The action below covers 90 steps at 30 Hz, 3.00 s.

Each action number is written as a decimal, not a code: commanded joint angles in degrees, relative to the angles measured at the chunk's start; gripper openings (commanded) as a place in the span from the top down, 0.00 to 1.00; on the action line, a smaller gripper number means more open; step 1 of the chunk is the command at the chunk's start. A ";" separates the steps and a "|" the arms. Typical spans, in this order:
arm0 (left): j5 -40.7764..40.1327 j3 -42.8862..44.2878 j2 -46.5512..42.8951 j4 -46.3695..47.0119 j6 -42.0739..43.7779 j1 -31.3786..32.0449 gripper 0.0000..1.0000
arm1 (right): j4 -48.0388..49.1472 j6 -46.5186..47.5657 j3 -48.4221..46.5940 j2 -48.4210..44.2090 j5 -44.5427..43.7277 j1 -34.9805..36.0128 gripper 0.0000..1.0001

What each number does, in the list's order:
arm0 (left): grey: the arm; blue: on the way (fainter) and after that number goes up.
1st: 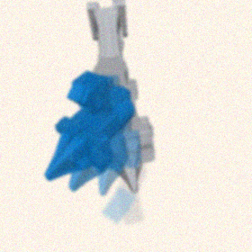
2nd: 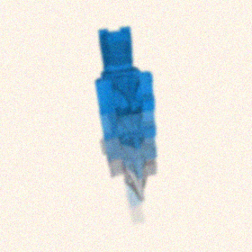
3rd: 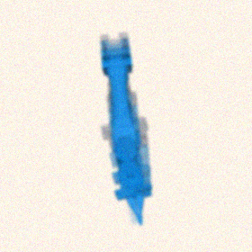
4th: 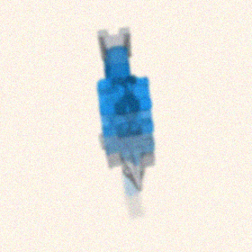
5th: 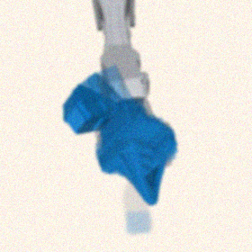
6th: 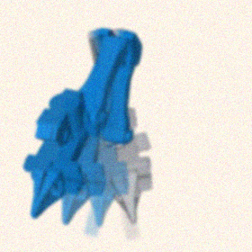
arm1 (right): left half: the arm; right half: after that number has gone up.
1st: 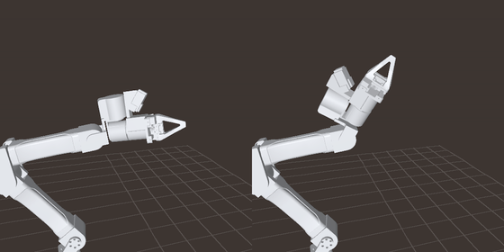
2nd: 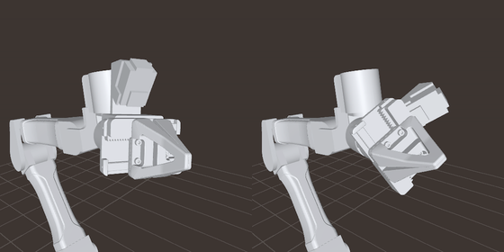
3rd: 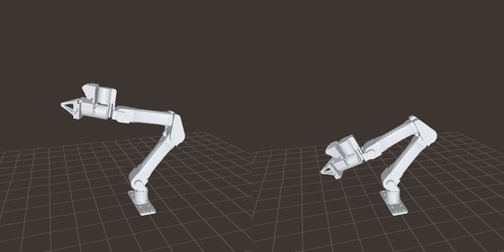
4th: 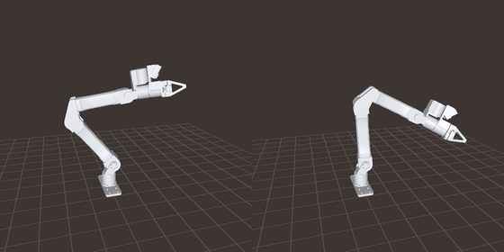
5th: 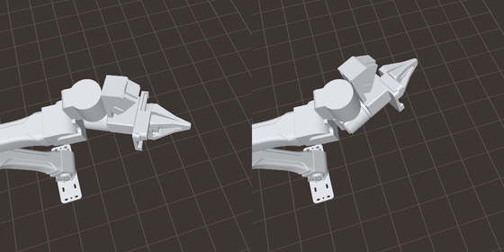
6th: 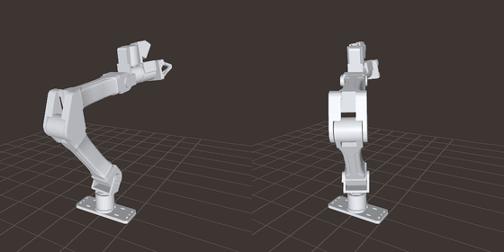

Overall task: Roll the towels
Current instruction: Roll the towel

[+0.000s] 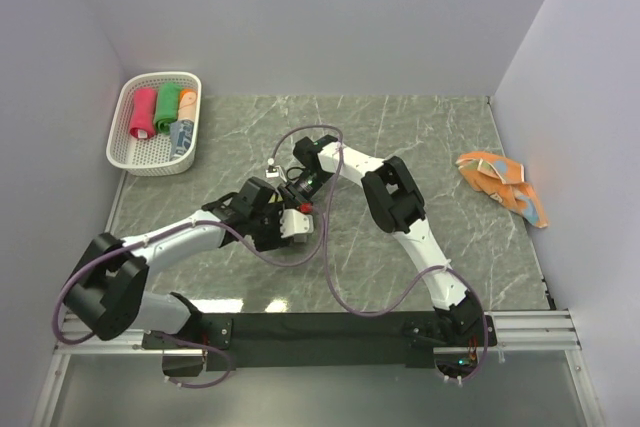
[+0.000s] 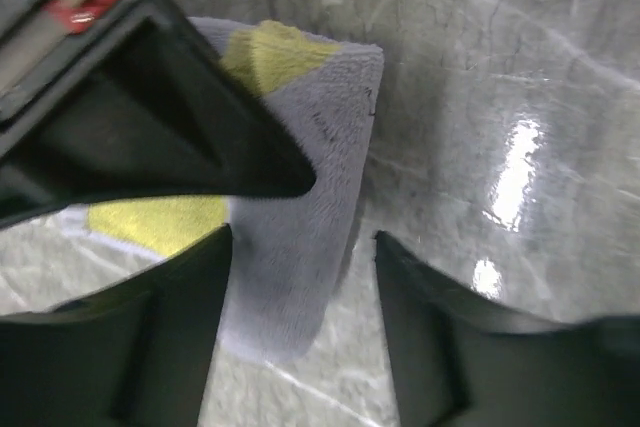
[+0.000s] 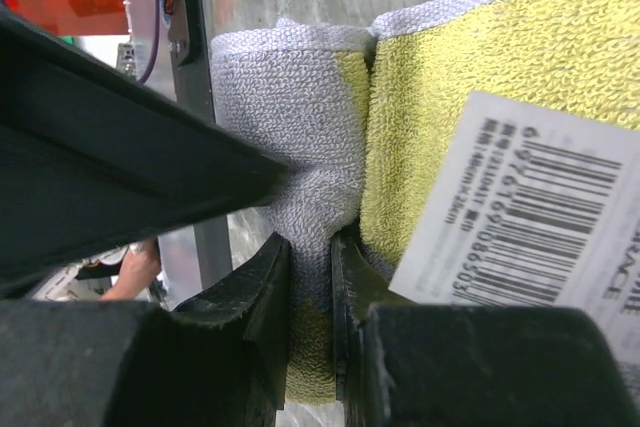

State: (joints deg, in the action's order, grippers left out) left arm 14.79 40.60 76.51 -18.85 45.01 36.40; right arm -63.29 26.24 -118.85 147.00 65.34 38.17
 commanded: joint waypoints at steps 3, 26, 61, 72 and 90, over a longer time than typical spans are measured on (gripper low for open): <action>-2.83 -2.01 5.31 3.12 4.20 0.95 0.54 | -0.70 1.27 0.98 3.30 -6.02 0.15 1.00; 12.44 12.37 19.54 -22.71 -1.33 -6.59 0.90 | 12.83 -7.87 2.81 -20.69 -23.15 -15.22 0.35; 19.40 70.93 71.06 -59.28 -8.54 -18.56 0.68 | 51.50 18.14 47.39 -48.75 -54.80 13.50 0.38; 19.75 71.37 71.67 -58.84 -8.98 -19.00 0.65 | 49.14 23.77 42.65 -36.44 -52.51 15.09 0.41; 34.68 64.25 52.79 -55.76 -11.97 -33.49 0.50 | 28.14 25.88 35.27 -29.67 -37.40 11.05 1.00</action>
State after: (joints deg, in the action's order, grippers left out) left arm 47.33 104.44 135.50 -81.14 30.85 9.19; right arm -23.83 52.75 -82.17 115.00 23.18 49.58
